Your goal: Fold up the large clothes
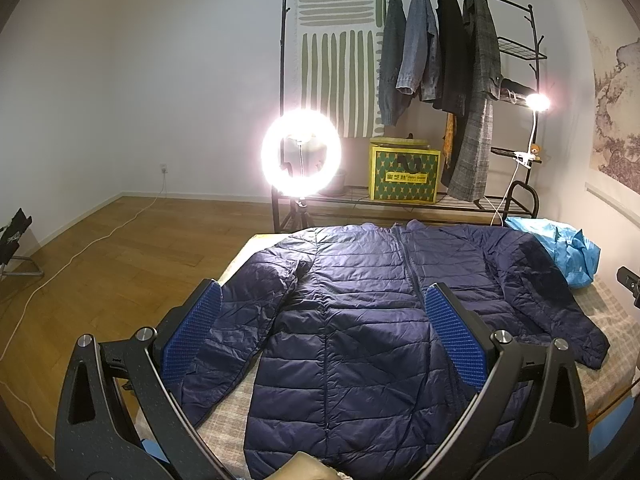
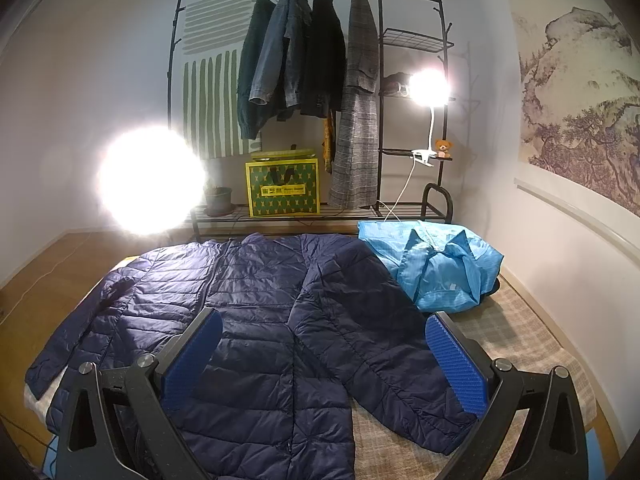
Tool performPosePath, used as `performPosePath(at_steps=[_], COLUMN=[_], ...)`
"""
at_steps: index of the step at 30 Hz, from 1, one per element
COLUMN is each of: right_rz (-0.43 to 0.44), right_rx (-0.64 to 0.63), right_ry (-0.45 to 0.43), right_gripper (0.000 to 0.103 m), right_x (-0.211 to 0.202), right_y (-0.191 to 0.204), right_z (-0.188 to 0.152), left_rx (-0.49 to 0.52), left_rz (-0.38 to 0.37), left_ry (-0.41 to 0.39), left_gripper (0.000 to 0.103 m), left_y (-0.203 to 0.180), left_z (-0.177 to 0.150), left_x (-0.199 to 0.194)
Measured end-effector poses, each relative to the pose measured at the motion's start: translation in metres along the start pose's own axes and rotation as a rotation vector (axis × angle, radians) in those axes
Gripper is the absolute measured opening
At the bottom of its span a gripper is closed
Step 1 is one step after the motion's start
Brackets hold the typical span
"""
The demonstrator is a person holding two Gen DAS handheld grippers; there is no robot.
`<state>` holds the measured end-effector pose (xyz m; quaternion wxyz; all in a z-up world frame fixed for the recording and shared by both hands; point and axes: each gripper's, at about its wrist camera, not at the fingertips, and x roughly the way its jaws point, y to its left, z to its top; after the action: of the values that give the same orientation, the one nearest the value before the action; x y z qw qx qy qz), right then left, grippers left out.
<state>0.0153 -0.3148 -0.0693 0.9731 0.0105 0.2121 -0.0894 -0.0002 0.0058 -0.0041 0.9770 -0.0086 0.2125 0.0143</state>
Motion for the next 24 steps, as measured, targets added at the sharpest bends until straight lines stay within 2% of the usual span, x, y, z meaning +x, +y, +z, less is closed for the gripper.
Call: performPosePath(at_steps=[6,13,15,17,21,24], right_rz=[0.007,0.013,0.019,0.027,0.039,0.082], right_rx=[-0.007,-0.028,-0.035,-0.047,-0.069,-0.093], right_ry=[0.005,0.013,0.018,0.014,-0.025,-0.017], right_gripper=[0.103,0.103,0.103,0.103,0.103,0.103], right_x=[0.003,0.013,0.017,0.021,0.029,0.038], right_y=[0.005,0.028,0.036,0.044,0.057,0.067], right_z=[0.003,0.006,0.005,0.005,0.001,0.001], left_rx=[-0.023,-0.086,-0.138,-0.198,-0.353,-0.491], left_rz=[0.015,0.059,0.065,0.078,0.101,0.121], left_ry=[0.027,0.128,0.161,0.200,0.303,0.385], left_gripper=[0.103,0.103,0.103,0.098,0.086,0.076], left_y=[0.011,0.051,0.069,0.090,0.141,0.179], left_z=[-0.001,-0.020,-0.029,-0.039,-0.063,-0.088], left_x=[0.008,0.037,0.047,0.057,0.081,0.094])
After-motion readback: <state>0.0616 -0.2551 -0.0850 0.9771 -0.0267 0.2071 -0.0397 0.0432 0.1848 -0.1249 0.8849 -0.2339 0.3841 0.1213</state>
